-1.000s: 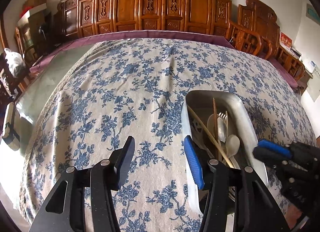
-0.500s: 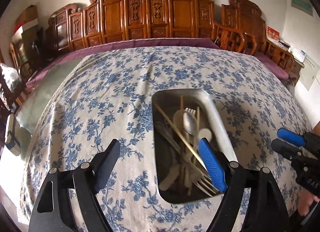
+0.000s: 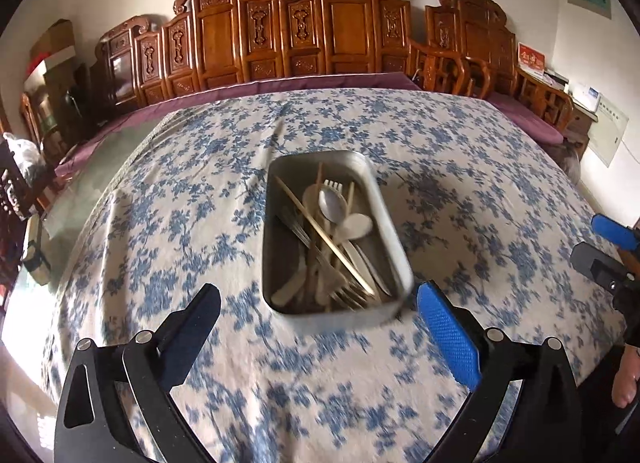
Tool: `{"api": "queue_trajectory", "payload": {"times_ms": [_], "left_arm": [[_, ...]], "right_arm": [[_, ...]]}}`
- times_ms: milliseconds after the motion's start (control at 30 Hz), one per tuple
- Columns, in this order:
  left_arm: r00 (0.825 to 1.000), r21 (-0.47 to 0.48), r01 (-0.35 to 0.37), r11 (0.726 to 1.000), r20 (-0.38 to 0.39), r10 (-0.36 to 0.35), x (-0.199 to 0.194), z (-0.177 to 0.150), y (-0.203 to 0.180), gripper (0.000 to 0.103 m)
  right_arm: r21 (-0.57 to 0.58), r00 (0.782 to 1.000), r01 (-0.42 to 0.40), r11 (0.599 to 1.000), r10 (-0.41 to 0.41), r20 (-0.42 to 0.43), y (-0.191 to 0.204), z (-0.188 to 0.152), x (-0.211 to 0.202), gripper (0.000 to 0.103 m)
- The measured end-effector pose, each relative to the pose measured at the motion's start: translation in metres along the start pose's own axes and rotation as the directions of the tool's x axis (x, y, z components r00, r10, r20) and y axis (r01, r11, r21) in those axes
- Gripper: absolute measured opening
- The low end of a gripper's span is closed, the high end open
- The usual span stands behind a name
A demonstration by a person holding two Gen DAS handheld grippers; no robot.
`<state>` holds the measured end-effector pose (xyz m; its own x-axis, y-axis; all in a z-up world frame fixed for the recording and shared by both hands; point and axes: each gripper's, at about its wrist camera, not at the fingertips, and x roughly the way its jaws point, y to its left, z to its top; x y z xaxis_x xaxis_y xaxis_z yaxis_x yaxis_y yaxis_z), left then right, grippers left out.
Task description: Organize utensils
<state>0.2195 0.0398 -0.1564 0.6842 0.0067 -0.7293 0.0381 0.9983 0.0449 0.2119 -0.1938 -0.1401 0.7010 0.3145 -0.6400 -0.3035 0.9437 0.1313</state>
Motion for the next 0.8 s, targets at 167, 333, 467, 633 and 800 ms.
{"api": "queue_trajectory", "payload": {"times_ms": [167, 333, 467, 633, 800], "left_arm": [[1.0, -0.001, 0.001, 1.0, 0.015, -0.001, -0.028, -0.008, -0.014, 0.095], [0.999, 0.005, 0.003, 1.0, 0.046, -0.003, -0.062, -0.007, -0.026, 0.095], [0.997, 0.002, 0.004, 1.0, 0.072, -0.004, -0.089, -0.002, -0.032, 0.095], [0.993, 0.007, 0.021, 1.0, 0.117, -0.022, -0.122, 0.002, -0.04, 0.095], [0.984, -0.007, 0.043, 0.999, 0.173, -0.041, -0.154, 0.007, -0.044, 0.095]], "right_arm": [[0.001, 0.999, 0.033, 0.999, -0.033, 0.016, -0.001, -0.006, -0.033, 0.1], [0.009, 0.997, 0.067, 0.998, -0.067, 0.04, -0.001, -0.009, -0.065, 0.1], [0.019, 0.994, 0.08, 0.997, -0.081, 0.067, -0.003, -0.008, -0.09, 0.1], [0.028, 0.989, 0.094, 0.995, -0.096, 0.111, -0.001, -0.001, -0.121, 0.1], [0.033, 0.979, 0.117, 0.993, -0.121, 0.165, 0.002, 0.009, -0.15, 0.1]]}}
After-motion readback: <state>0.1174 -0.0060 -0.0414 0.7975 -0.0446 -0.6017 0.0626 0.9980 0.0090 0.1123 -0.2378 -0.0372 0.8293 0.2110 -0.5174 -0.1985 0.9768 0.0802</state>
